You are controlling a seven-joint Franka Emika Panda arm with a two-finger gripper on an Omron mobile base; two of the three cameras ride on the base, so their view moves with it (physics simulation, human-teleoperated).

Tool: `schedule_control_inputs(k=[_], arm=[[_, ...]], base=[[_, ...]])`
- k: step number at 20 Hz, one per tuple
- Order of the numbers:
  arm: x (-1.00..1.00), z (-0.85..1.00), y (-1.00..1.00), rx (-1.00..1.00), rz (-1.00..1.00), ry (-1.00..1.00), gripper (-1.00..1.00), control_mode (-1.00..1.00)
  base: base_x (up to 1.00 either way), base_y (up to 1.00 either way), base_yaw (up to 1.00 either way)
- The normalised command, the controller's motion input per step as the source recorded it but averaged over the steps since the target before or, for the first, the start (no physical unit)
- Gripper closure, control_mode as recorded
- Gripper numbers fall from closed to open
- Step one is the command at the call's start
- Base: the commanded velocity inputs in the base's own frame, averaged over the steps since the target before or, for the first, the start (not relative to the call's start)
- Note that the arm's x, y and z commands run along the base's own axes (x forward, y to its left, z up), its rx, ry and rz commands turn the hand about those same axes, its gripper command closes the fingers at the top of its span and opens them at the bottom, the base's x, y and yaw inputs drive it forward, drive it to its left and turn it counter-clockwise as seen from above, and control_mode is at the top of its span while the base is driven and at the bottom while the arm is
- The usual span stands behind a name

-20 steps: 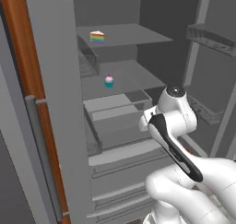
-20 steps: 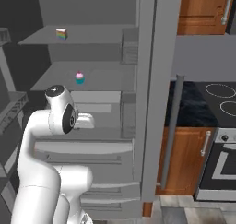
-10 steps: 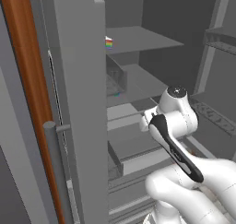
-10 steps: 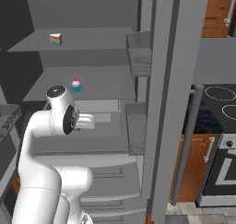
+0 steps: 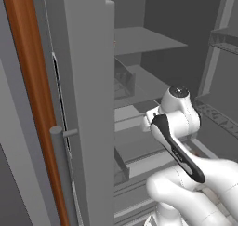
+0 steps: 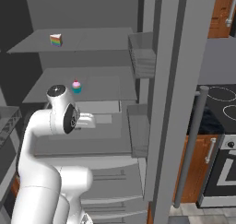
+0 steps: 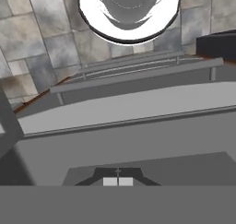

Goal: Take the cake and cupcake from the fridge and place them on the empty tray on the dining counter.

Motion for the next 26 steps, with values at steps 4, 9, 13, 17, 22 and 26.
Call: schedule_control_inputs(k=[4,9,13,17,22,26], arm=[[0.02,0.54,0.00,0.00,0.05,-0.14,1.00,-1.00],[-0.17,0.74,0.00,0.00,0.16,-0.18,1.00,-1.00],[-0.31,0.70,0.00,0.04,0.26,-0.26,1.00,-1.00],[-0.11,0.68,0.00,0.00,0.22,-0.23,1.00,-1.00],[0.00,0.43,0.07,0.00,0.09,-0.01,-1.00,-1.00],[0.00,0.65,0.00,0.00,0.01,0.00,-1.00,-1.00]], base=[[0.00,0.00,0.00],[0.00,0.00,0.00],[0.00,0.00,0.00],[0.00,0.00,0.00],[0.00,0.00,0.00],[0.00,0.00,0.00]])
